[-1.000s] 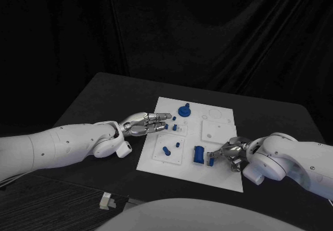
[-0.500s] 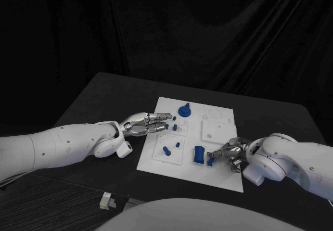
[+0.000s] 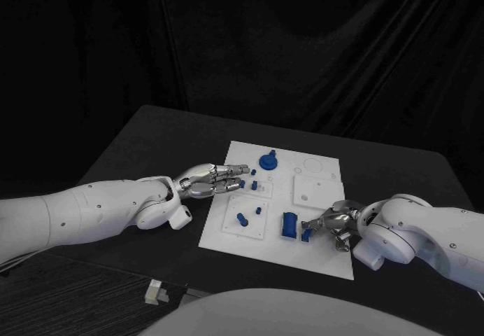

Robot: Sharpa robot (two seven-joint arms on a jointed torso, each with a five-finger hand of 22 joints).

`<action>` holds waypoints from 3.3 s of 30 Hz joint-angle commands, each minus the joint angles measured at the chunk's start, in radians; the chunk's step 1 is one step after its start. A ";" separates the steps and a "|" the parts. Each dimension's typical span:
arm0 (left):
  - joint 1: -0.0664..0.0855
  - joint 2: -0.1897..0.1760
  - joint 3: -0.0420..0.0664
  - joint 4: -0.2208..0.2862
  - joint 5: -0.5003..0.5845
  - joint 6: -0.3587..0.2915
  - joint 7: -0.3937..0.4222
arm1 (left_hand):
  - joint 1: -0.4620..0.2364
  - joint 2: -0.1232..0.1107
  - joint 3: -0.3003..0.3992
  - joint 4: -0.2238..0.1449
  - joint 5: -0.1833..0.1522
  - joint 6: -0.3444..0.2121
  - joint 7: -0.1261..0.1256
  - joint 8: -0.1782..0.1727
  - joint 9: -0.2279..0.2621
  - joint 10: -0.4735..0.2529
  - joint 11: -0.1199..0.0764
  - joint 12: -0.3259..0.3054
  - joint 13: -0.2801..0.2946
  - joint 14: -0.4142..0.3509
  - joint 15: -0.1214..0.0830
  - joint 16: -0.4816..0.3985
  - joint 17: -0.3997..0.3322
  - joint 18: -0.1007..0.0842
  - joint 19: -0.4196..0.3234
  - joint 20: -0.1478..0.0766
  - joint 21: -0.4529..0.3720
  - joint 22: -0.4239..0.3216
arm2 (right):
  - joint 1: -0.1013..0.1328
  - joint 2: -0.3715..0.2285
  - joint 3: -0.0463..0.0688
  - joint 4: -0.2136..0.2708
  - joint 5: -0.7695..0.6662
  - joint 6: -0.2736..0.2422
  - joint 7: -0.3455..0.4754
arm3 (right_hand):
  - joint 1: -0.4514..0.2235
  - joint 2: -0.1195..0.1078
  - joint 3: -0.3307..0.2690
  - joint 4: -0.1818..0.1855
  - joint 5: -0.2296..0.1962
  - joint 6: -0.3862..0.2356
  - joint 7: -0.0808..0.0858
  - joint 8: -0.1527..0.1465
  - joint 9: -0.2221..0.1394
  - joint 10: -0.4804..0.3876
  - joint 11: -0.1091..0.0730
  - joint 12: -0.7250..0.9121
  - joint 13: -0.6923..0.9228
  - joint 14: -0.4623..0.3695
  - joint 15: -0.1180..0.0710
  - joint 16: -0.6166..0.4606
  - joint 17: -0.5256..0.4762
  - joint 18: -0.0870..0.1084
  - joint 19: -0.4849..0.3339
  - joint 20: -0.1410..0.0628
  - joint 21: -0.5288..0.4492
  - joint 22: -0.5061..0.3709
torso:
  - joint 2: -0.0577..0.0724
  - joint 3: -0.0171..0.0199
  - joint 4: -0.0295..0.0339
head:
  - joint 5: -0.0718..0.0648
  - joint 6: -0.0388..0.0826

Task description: Assemble the parts on the task board

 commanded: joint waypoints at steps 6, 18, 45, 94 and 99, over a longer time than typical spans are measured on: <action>-0.003 0.002 0.001 0.001 0.007 0.013 0.144 | 0.019 0.000 0.026 -0.010 0.013 -0.002 0.003 0.004 -0.002 -0.006 0.001 0.009 -0.001 0.002 0.006 0.016 0.002 -0.006 0.003 0.009 -0.002 0.004 | -0.003 -0.014 0.000 0.021 -0.054 0.015 -0.005 | -0.026 -0.018 -0.072 0.023 -0.058 -0.012 0.000 0.002 -0.005 0.088 0.006 0.002 0.234 0.056 0.003 0.000 0.006 0.001 -0.012 0.002 -0.021 0.112 | 0.000 -0.0001 -0.0002 | 0.004 0.000; -0.004 0.001 0.001 0.000 0.007 0.011 0.144 | 0.019 0.000 0.027 -0.010 0.013 -0.001 0.005 0.004 -0.002 -0.006 0.000 0.009 -0.001 0.001 0.006 0.015 0.002 -0.007 0.003 0.009 -0.002 0.004 | -0.002 -0.045 0.000 0.045 -0.110 0.019 -0.003 | -0.063 -0.031 -0.192 0.133 -0.170 -0.024 -0.007 0.048 0.024 0.094 0.001 0.010 0.242 0.057 -0.001 0.006 0.012 0.001 -0.014 0.000 -0.011 0.113 | -0.001 0.0000 -0.0006 | 0.003 0.000; -0.007 0.006 0.001 -0.006 0.007 0.017 0.139 | 0.019 0.000 0.027 -0.010 0.013 -0.001 0.005 0.004 -0.002 -0.006 0.000 0.009 -0.001 0.001 0.006 0.015 0.002 -0.007 0.003 0.009 -0.002 0.004 | -0.002 -0.039 0.000 0.044 -0.117 -0.004 0.020 | -0.068 0.000 -0.277 0.222 -0.165 -0.052 -0.010 0.109 0.074 0.096 -0.002 0.013 0.245 0.055 -0.003 0.007 0.012 0.003 -0.022 -0.001 -0.018 0.110 | 0.000 -0.0002 0.0003 | 0.007 0.000; -0.016 0.005 0.001 -0.004 0.007 0.017 0.142 | 0.020 0.001 0.032 -0.010 0.013 0.000 0.006 0.004 -0.002 -0.006 0.001 0.011 -0.001 0.001 0.007 0.016 0.002 -0.008 0.003 0.009 -0.002 0.003 | -0.001 -0.072 0.001 0.082 -0.101 -0.156 0.160 | -0.088 0.113 -0.394 0.264 -0.069 -0.142 -0.027 0.319 0.234 0.109 -0.017 0.028 0.264 0.065 -0.014 0.042 0.054 -0.004 -0.014 -0.011 0.043 0.121 | 0.000 -0.0004 0.0000 | 0.012 0.000; -0.016 -0.009 0.001 0.018 0.007 -0.007 0.162 | 0.021 -0.001 0.034 -0.008 0.014 0.015 0.014 0.007 0.000 0.000 0.003 0.021 0.001 0.001 -0.004 0.016 0.002 -0.005 0.004 0.005 -0.002 0.004 | 0.010 -0.113 0.001 0.120 -0.106 -0.259 0.295 | -0.149 0.160 -0.450 0.265 0.011 -0.106 -0.040 0.344 0.237 0.109 -0.026 0.028 0.265 0.072 -0.022 0.062 0.079 -0.012 0.001 -0.018 0.102 0.132 | 0.000 0.0000 0.0001 | 0.010 0.000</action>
